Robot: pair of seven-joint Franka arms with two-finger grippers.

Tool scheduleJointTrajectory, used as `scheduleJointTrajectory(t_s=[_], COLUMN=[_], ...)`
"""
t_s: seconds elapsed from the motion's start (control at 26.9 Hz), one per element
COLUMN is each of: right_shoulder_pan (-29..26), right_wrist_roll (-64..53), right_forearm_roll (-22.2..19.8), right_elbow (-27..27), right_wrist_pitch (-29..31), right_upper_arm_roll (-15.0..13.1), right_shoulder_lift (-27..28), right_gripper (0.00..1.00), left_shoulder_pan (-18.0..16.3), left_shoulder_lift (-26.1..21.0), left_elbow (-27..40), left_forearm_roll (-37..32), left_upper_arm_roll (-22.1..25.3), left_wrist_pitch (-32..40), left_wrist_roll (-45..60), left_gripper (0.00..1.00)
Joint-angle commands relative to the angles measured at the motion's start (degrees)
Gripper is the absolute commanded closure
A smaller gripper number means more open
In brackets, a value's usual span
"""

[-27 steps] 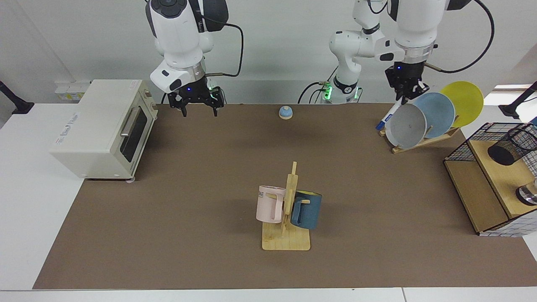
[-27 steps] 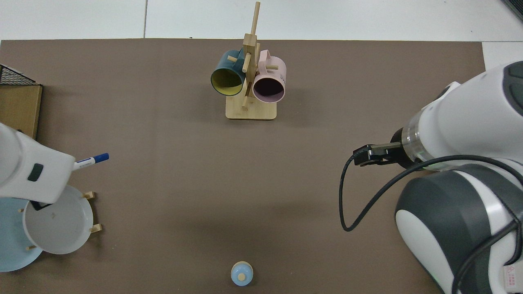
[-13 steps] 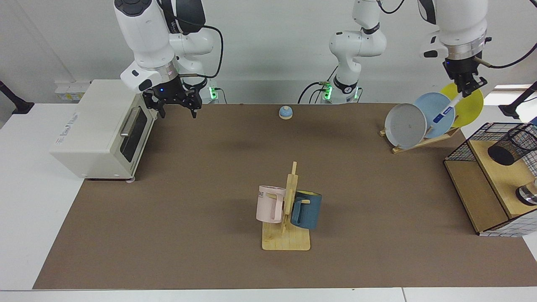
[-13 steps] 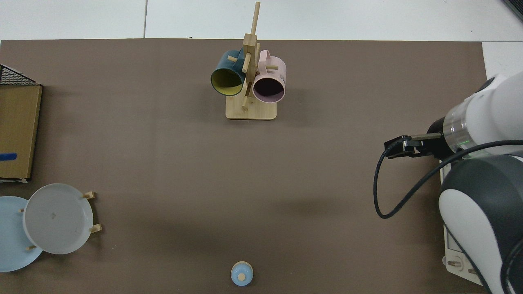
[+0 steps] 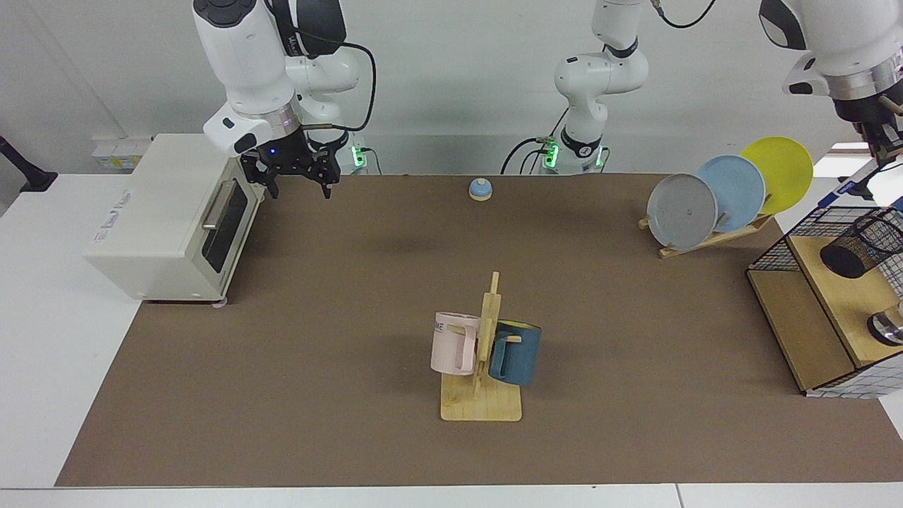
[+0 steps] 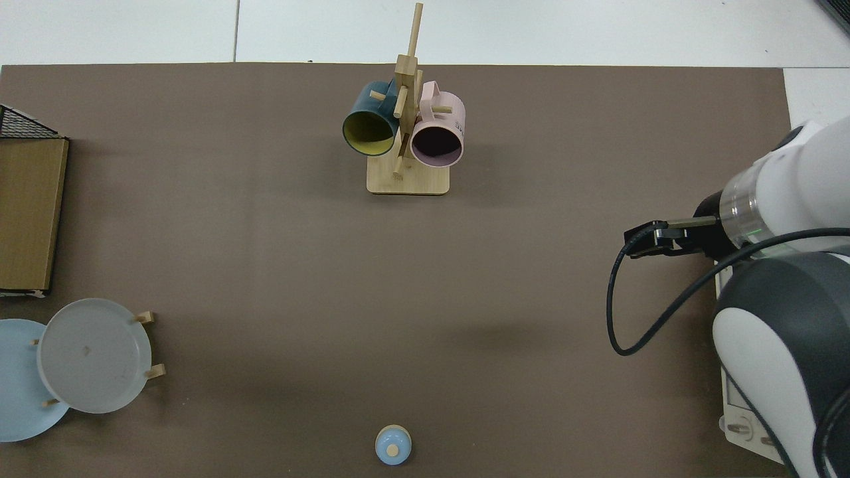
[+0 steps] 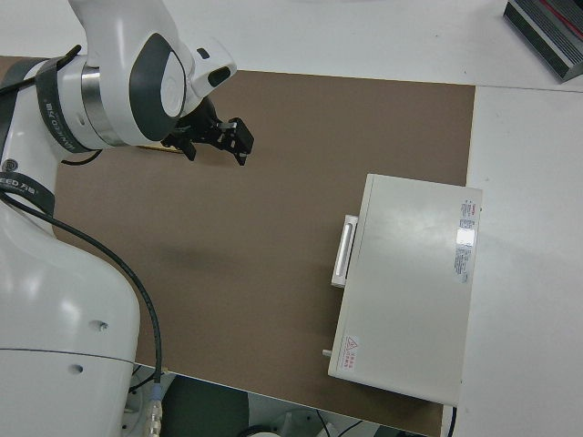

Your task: Put markers into pen holder

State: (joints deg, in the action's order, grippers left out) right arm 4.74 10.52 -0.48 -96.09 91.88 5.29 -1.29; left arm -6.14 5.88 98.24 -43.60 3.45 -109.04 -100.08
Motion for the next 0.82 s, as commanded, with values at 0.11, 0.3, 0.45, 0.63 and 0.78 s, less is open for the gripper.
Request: scheduleJointTrajectory(t_s=[0.11, 0.3, 0.45, 0.63, 0.78], right_shoulder_pan=[-0.96, -0.96, -0.96, -0.96, -0.96], right_wrist_roll=[-1.21, -1.21, -1.21, -1.21, -1.21], right_forearm_roll=[0.48, 0.48, 0.48, 0.48, 0.48], right_elbow=[-0.51, -0.77, -1.03, -1.21, -1.21], right_wrist_pitch=[-1.0, -1.09, -1.09, -1.09, -1.09], right_upper_arm_roll=[0.43, 0.43, 0.43, 0.43, 0.51], right_shoulder_lift=[-0.9, -0.99, -1.25, -1.34, -1.34], right_gripper=[0.0, 0.0, 0.0, 0.0, 0.0], left_shoulder_pan=[-6.51, -11.26, -11.88, -13.37, -13.72], left_shoulder_lift=[-3.15, -5.61, -6.23, -6.32, -6.4], left_elbow=[-0.33, -0.33, -0.24, 1.95, 3.8], left_forearm_roll=[-4.82, -5.27, -5.53, -4.66, -4.65], left_upper_arm_roll=[-0.46, -0.46, -0.46, -0.46, -0.37], left_wrist_pitch=[-11.35, -19.53, -21.47, -24.2, -26.74], left_wrist_roll=[-8.71, -15.31, -15.67, -19.45, -19.27], left_gripper=[1.0, 1.0, 1.0, 1.0, 1.0])
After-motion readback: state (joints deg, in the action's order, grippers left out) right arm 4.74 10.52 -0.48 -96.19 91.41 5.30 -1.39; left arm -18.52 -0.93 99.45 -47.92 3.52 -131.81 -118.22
